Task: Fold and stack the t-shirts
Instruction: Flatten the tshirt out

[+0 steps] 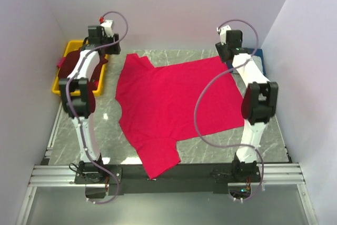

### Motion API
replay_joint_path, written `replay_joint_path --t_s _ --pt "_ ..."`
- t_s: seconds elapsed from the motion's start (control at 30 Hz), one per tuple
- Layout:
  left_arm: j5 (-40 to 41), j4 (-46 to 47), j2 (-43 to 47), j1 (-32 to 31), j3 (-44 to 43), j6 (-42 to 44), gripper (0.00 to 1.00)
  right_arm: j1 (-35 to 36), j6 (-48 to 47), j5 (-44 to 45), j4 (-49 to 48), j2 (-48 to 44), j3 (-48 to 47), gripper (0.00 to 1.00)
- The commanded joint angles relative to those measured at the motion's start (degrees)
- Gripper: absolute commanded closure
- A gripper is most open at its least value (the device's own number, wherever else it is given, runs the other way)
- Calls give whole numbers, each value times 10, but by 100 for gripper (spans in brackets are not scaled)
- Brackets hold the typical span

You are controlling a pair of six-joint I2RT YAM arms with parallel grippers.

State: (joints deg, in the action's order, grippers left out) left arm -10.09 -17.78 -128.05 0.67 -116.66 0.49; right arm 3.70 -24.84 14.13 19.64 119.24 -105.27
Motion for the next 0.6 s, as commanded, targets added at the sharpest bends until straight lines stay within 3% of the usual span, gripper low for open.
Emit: replay_joint_path --t_s 0.0,0.23,0.43,0.57 --pt "-77 -34 137 3 103 33 35 -5 -11 -66 80 -145 70 32" --pt "-152 -182 313 -19 376 118 43 -8 -67 -162 265 -246 230 33" --pt "-128 -256 389 -89 528 167 49 -9 -107 -148 300 -282 346 43" --pt "-81 -274 399 -99 565 176 51 -10 -123 -119 283 -278 397 52"
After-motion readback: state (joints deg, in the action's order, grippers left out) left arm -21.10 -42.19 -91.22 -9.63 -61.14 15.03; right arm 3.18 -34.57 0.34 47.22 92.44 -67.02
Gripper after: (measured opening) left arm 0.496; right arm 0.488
